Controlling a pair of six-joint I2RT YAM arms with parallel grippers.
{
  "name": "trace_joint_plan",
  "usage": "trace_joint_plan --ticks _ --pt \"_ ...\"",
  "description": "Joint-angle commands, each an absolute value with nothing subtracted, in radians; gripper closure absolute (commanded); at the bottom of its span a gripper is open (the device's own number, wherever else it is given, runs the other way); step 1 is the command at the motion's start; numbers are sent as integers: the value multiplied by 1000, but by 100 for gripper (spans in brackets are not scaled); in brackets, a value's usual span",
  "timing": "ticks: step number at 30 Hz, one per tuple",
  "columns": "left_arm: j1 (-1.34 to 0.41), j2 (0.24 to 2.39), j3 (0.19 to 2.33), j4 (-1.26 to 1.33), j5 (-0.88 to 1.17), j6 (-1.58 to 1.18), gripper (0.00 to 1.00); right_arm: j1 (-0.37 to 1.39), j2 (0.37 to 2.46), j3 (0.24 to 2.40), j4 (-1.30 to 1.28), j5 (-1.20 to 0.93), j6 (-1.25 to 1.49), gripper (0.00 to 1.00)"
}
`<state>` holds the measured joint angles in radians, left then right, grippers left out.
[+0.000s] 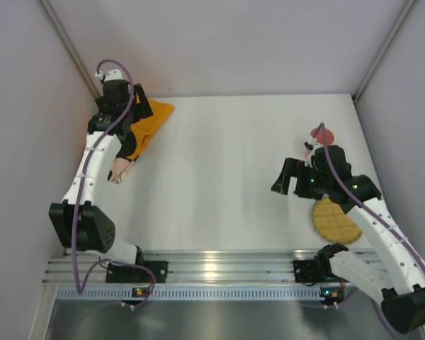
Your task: Set the dinner table for one person
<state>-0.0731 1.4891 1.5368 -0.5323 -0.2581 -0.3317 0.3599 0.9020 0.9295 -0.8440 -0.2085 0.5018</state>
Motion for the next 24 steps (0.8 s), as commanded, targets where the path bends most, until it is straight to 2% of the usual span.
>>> trace_joint_plan --ticks 1,7,16,24 --pt "-67 1604 1549 -568 -293 -249 1 370 890 934 -822 -183 508 0" --pt "-51 1831 1581 -558 -325 -261 2 371 914 954 -830 -147 512 0" --pt "-18 2034 1696 -529 -391 -226 2 370 992 988 -841 -109 518 0" --pt "31 2132 1792 -506 -394 -218 4 370 1057 1012 -839 -87 523 0"
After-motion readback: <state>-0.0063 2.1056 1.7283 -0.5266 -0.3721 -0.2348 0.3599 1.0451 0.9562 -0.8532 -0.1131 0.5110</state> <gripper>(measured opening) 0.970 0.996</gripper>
